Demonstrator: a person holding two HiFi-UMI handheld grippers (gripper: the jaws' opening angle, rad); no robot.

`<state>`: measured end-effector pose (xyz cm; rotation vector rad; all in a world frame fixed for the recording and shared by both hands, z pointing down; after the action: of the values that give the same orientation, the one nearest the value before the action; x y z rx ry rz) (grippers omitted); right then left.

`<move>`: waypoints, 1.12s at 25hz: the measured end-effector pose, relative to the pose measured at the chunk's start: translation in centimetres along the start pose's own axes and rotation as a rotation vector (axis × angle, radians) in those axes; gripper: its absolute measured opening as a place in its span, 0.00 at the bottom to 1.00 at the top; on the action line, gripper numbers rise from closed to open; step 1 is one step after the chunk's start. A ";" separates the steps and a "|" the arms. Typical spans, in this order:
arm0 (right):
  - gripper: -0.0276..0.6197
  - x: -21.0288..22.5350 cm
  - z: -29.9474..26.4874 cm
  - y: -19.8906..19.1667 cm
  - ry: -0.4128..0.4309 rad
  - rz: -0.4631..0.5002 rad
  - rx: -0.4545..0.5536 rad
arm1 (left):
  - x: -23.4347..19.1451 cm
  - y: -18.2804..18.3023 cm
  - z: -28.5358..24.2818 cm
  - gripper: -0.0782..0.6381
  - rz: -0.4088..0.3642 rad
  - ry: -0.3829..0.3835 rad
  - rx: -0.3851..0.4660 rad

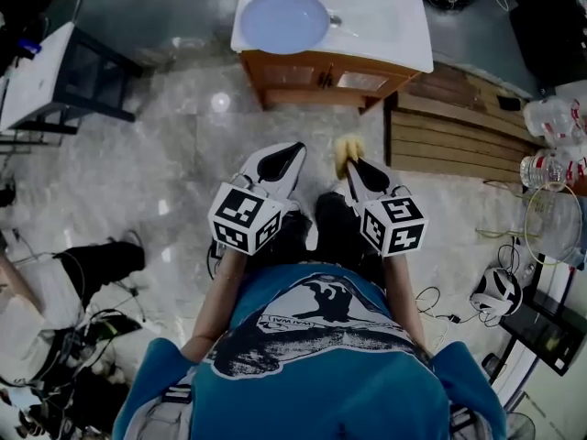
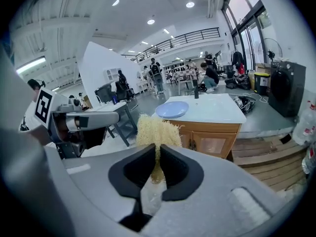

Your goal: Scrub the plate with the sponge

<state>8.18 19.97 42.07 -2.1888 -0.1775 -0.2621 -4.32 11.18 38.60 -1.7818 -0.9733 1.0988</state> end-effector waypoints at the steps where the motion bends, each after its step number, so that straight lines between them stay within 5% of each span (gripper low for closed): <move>1: 0.09 0.2 -0.3 0.3 -0.001 -0.002 -0.002 | -0.3 0.2 -0.4 0.13 0.002 -0.001 -0.003; 9: 0.09 4.8 -4.1 3.9 0.017 -0.007 0.008 | -3.2 2.2 -5.3 0.13 0.013 0.024 0.000; 19: 0.09 10.4 -15.1 13.7 0.160 0.093 -0.029 | -12.8 7.7 -12.1 0.13 0.073 0.200 0.067; 28: 0.09 12.4 -22.0 17.5 0.272 0.153 -0.101 | -18.2 9.2 -14.9 0.13 0.129 0.341 0.058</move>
<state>21.30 -7.72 44.22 -2.2256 0.1576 -0.4868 5.38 -12.11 40.16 -1.9253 -0.6225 0.8515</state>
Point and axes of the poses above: the fingertips, and each gripper's own axes: z backward along the fingers, x to its right, y out of its top, the point moved 5 cm from there along z, backward along the fingers, and after that the axes turned 1 degree about x, right-handed, at the moved point
